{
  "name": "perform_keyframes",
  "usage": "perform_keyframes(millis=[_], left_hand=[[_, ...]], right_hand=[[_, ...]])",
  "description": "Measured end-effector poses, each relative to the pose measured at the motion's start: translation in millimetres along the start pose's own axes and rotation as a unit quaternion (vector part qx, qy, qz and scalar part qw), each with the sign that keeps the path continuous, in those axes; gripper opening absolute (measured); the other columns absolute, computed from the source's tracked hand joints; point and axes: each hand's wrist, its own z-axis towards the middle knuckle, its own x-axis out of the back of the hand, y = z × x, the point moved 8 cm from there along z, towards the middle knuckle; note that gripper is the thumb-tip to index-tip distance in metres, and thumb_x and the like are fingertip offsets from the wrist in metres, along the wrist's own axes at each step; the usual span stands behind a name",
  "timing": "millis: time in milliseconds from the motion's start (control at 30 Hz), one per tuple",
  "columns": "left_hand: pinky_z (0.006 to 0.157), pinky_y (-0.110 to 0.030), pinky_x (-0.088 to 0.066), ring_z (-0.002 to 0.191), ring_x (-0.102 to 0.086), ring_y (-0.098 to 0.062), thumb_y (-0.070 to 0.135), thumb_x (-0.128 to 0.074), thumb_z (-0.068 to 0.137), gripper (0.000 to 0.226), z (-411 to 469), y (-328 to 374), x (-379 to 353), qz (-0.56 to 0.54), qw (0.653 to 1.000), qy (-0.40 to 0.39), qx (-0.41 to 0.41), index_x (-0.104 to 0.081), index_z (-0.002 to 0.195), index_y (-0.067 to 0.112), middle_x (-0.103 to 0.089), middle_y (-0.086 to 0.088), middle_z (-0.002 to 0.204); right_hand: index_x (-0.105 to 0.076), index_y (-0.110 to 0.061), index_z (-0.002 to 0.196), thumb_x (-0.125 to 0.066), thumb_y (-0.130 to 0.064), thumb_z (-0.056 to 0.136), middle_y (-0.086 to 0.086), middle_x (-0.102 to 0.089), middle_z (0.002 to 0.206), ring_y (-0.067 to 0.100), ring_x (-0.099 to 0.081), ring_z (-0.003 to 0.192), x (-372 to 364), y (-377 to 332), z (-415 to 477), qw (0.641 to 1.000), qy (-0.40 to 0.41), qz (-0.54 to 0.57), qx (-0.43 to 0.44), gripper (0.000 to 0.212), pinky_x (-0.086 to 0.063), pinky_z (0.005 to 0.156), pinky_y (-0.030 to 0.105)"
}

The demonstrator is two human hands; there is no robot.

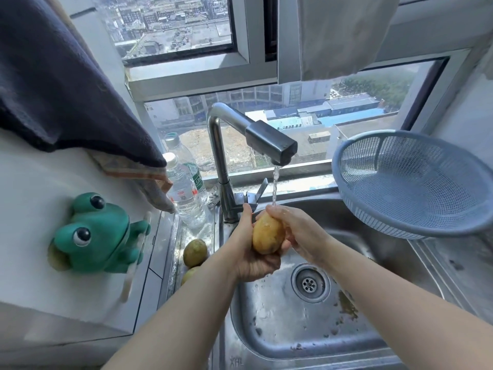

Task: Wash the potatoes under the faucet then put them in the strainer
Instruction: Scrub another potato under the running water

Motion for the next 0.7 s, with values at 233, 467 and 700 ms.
perform_keyframes(millis=[233, 467, 700], left_hand=[[0.069, -0.026, -0.054, 0.094, -0.068, -0.020, 0.038, -0.064, 0.088, 0.045, 3, 14, -15, 0.124, 0.968, -0.010, -0.219, -0.054, 0.127, 0.017, -0.068, -0.011, 0.110], [0.049, -0.022, -0.041, 0.057, -0.056, -0.013, 0.045, -0.051, 0.095, 0.031, -6, 19, -17, 0.235, 0.912, 0.026, -0.335, -0.060, 0.107, 0.018, -0.063, -0.005, 0.080], [0.035, -0.016, -0.025, 0.032, -0.035, -0.009, 0.056, -0.036, 0.093, 0.049, 0, 9, 11, 0.134, 0.966, 0.095, -0.202, -0.058, 0.087, 0.012, -0.050, -0.006, 0.050]], right_hand=[[-0.056, -0.012, 0.075, -0.039, -0.026, 0.100, 0.005, -0.058, 0.073, 0.018, -0.056, 0.073, 21, 0, 5, 0.991, 0.133, -0.035, -0.008, 0.034, -0.047, 0.071, 0.032], [-0.061, -0.016, 0.078, -0.044, -0.023, 0.098, 0.005, -0.061, 0.076, 0.020, -0.058, 0.079, 22, 3, 4, 0.982, 0.189, 0.016, -0.014, 0.028, -0.048, 0.071, 0.034], [-0.065, -0.010, 0.098, -0.055, -0.029, 0.094, 0.010, -0.067, 0.090, 0.021, -0.062, 0.075, 8, 3, -3, 0.991, 0.119, -0.050, 0.028, 0.021, -0.051, 0.064, 0.029]])
